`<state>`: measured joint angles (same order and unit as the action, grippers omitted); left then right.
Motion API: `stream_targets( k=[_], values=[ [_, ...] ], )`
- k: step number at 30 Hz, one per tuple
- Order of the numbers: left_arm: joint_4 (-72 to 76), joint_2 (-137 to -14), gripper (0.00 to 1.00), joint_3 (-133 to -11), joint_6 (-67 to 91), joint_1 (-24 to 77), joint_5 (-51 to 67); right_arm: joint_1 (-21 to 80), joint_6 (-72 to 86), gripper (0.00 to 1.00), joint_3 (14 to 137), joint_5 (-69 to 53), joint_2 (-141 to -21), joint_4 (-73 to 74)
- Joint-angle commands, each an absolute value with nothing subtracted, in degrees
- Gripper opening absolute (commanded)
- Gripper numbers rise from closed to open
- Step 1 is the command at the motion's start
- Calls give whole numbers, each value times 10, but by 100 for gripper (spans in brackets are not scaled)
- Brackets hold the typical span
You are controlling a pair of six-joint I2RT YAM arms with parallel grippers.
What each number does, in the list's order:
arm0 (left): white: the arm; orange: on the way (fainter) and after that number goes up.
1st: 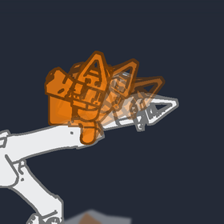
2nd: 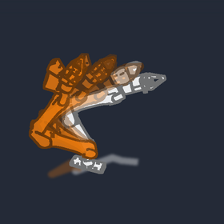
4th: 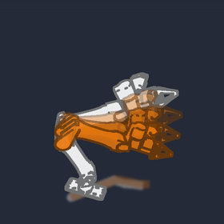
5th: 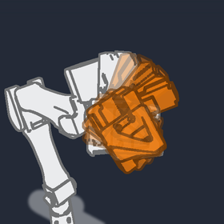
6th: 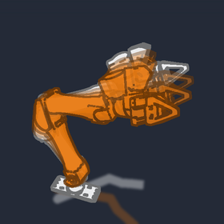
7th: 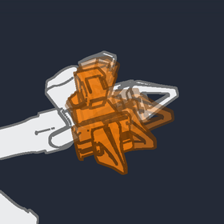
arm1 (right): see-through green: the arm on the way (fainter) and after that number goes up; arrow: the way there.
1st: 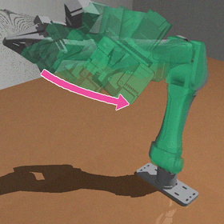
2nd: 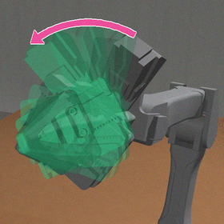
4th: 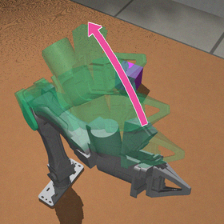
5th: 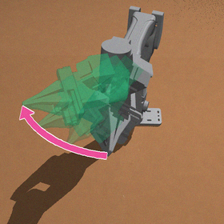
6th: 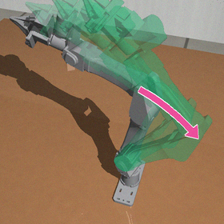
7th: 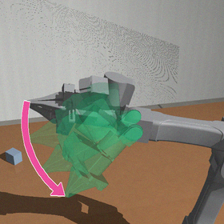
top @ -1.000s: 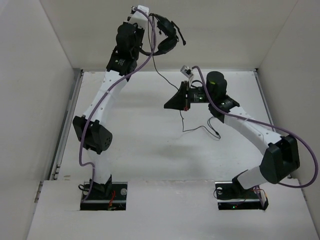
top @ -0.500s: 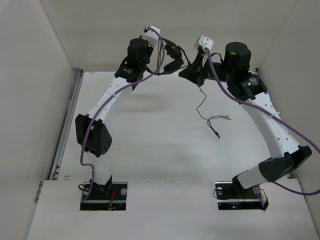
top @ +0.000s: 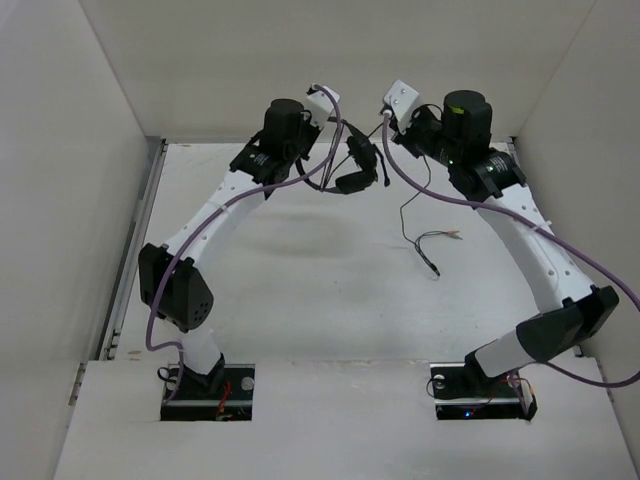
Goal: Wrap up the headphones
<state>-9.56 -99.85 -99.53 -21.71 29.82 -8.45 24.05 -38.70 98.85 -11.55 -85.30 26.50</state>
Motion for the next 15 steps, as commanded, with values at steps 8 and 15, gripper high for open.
stream_targets(
  k=[8, 15],
  values=[
    [-128, -892, 1, -979, -142, 335, 82, 215, -411, 2, 952, 25, -905, 82],
    [-128, -859, 1, -987, -118, 352, 138, 162, -327, 2, 969, 11, -950, 76]
  ],
)
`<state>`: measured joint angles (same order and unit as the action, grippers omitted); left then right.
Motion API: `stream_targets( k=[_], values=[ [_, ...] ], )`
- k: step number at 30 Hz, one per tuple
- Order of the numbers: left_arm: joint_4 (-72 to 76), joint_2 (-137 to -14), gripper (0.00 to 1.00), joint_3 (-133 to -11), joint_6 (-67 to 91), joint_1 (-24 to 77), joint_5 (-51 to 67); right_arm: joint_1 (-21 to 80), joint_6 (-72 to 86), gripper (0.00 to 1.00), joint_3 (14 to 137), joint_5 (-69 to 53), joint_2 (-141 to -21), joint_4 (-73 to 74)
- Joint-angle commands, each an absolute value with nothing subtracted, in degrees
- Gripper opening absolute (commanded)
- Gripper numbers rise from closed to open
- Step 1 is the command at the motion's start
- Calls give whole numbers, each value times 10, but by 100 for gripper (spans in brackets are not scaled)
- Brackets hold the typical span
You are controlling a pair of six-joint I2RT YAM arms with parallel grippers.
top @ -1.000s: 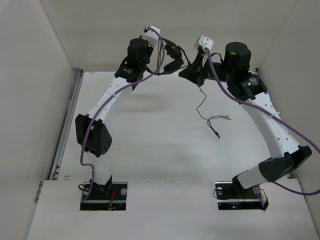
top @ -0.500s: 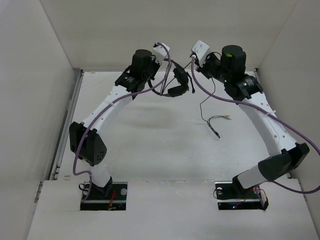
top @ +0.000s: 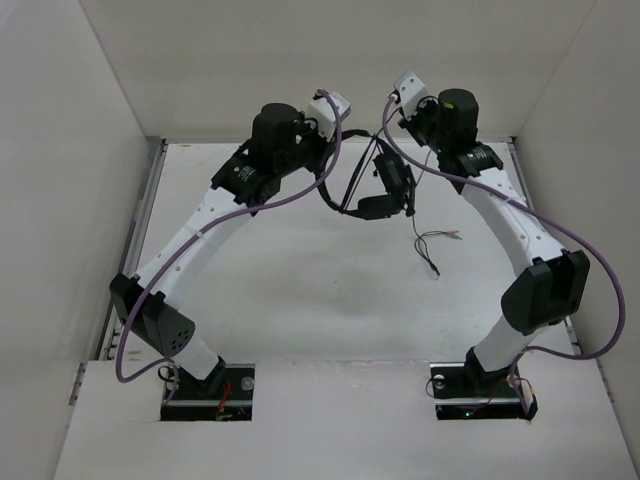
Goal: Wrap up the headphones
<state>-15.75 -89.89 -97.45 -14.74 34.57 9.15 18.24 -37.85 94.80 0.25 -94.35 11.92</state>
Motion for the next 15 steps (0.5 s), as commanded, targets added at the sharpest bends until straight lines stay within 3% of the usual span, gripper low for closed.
stream_targets(
  k=[1, 8, 15],
  values=[
    [-130, -856, 1, -989, -114, 354, 144, 155, -315, 2, 973, 4, -954, 79],
    [-148, -858, 1, -1026, -84, 359, 191, 131, -241, 5, 994, -61, -969, 103],
    [-152, -889, 1, -1126, -19, 356, 218, 110, -81, 5, 969, -219, -970, 107]
  ],
)
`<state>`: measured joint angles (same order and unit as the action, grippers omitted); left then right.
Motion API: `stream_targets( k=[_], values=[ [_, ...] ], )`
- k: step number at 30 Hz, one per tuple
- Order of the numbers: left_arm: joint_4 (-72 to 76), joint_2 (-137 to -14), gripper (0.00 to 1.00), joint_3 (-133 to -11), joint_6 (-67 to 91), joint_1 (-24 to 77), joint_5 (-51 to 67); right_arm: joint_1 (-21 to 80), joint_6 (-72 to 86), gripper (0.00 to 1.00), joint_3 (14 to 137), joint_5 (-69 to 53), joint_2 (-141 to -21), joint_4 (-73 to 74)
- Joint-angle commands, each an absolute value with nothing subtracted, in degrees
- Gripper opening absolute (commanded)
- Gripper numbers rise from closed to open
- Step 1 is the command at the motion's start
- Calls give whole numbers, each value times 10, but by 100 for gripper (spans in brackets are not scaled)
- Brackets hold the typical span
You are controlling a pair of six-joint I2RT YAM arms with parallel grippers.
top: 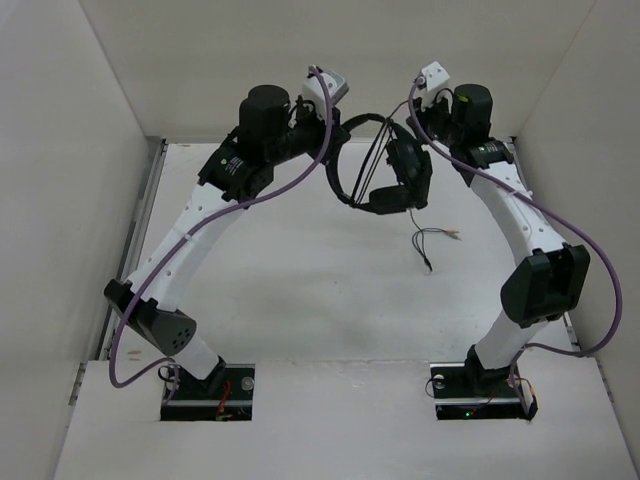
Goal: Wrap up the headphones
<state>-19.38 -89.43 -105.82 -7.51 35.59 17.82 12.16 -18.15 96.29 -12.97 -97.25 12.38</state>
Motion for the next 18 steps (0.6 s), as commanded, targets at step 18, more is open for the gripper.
stream_targets(
  k=[18],
  values=[
    [-143, -1000, 2, -1387, 99, 327, 235, 186, 481, 17, 722, -516, -976, -342]
  ],
)
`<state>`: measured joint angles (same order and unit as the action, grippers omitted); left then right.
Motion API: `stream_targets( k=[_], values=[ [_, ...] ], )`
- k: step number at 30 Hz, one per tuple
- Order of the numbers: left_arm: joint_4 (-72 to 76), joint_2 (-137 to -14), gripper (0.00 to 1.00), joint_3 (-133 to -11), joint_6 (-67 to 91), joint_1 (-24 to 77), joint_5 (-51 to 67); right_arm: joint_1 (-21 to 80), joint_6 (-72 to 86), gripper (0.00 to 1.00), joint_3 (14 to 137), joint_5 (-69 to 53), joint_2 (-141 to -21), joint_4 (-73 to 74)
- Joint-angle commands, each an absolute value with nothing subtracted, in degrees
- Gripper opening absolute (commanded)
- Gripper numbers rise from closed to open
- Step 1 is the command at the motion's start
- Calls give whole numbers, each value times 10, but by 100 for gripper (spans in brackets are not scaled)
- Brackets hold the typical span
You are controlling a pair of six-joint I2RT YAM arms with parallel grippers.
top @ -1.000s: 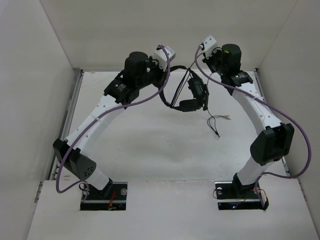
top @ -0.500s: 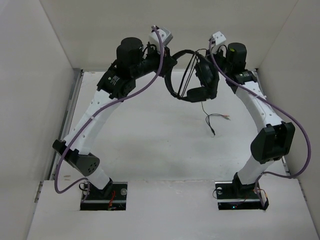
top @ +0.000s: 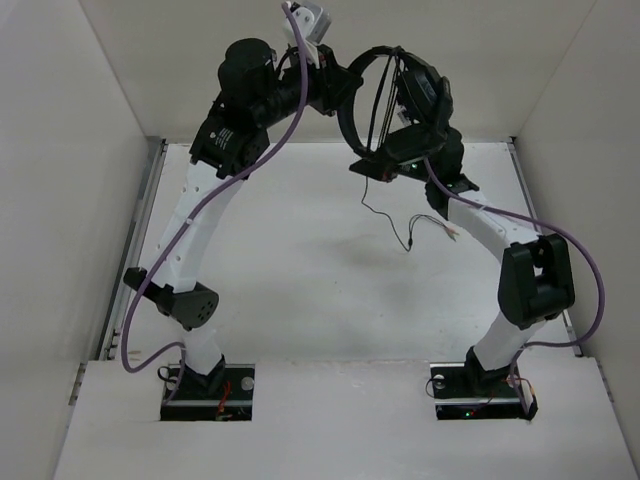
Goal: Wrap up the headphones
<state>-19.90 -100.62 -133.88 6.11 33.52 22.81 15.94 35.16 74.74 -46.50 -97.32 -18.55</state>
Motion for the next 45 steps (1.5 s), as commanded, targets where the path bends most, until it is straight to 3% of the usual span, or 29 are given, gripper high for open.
stream_targets(
  k=[1, 7, 17, 32, 35, 41, 45],
  values=[
    [-141, -1006, 2, -1398, 100, 321, 231, 197, 503, 19, 708, -519, -975, -365],
    [-124, -1029, 2, -1444, 110, 292, 204, 248, 548, 24, 648, -526, -965, -429],
    [-83, -1053, 2, -1462, 68, 224, 83, 284, 516, 29, 595, -530, -937, -413],
    [10, -1067, 2, -1403, -49, 189, -110, 336, 433, 25, 597, -561, -909, -334],
    [30, -1065, 2, -1379, -75, 183, -130, 343, 421, 21, 604, -568, -903, -323],
    [66, -1056, 2, -1324, -127, 175, -148, 346, 375, 1, 642, -589, -889, -272],
    [76, -1056, 2, -1303, -142, 166, -153, 341, 319, 0, 682, -592, -883, -193]
  ],
)
